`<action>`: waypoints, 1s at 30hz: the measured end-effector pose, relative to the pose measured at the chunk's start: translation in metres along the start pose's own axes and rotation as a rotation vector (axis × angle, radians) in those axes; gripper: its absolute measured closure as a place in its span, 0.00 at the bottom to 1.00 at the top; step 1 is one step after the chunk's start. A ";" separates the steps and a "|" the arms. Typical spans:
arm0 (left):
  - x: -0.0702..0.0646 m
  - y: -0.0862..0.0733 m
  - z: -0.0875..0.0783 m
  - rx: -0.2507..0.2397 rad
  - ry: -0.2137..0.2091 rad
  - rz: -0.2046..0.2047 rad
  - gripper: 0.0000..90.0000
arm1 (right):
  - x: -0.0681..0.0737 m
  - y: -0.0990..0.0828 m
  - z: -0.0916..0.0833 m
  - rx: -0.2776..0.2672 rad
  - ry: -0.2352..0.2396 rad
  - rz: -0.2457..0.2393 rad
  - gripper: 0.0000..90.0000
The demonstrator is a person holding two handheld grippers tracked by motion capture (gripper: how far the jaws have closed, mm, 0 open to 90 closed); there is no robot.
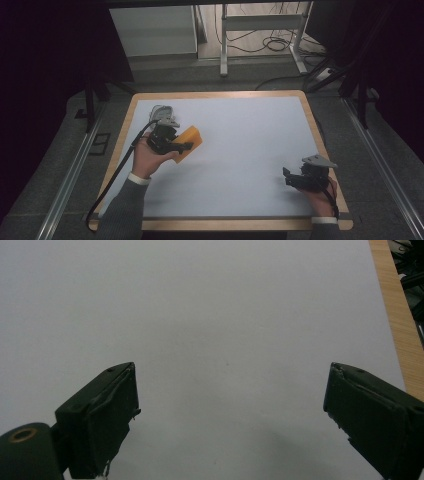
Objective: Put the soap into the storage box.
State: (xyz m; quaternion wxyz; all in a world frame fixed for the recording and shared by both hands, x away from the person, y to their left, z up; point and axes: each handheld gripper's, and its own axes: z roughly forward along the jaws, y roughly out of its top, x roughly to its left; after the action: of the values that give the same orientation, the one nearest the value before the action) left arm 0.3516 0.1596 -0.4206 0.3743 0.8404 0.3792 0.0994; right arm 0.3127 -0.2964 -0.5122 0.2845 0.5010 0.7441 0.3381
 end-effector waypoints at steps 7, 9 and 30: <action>0.004 0.001 -0.002 -0.008 0.014 0.001 0.68 | 0.000 0.000 0.000 0.000 -0.002 0.003 0.08; 0.006 0.001 -0.002 -0.005 0.014 -0.003 0.68 | 0.000 0.000 0.000 0.000 -0.001 0.003 0.08; 0.035 -0.001 0.004 0.020 0.041 -0.065 0.68 | 0.000 -0.001 0.001 0.005 -0.004 0.001 0.08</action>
State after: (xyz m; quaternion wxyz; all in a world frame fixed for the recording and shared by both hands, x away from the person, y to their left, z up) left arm 0.3765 0.1831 -0.4282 0.3611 0.8291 0.4148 0.1004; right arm 0.3130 -0.2966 -0.5130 0.2846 0.5029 0.7440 0.3355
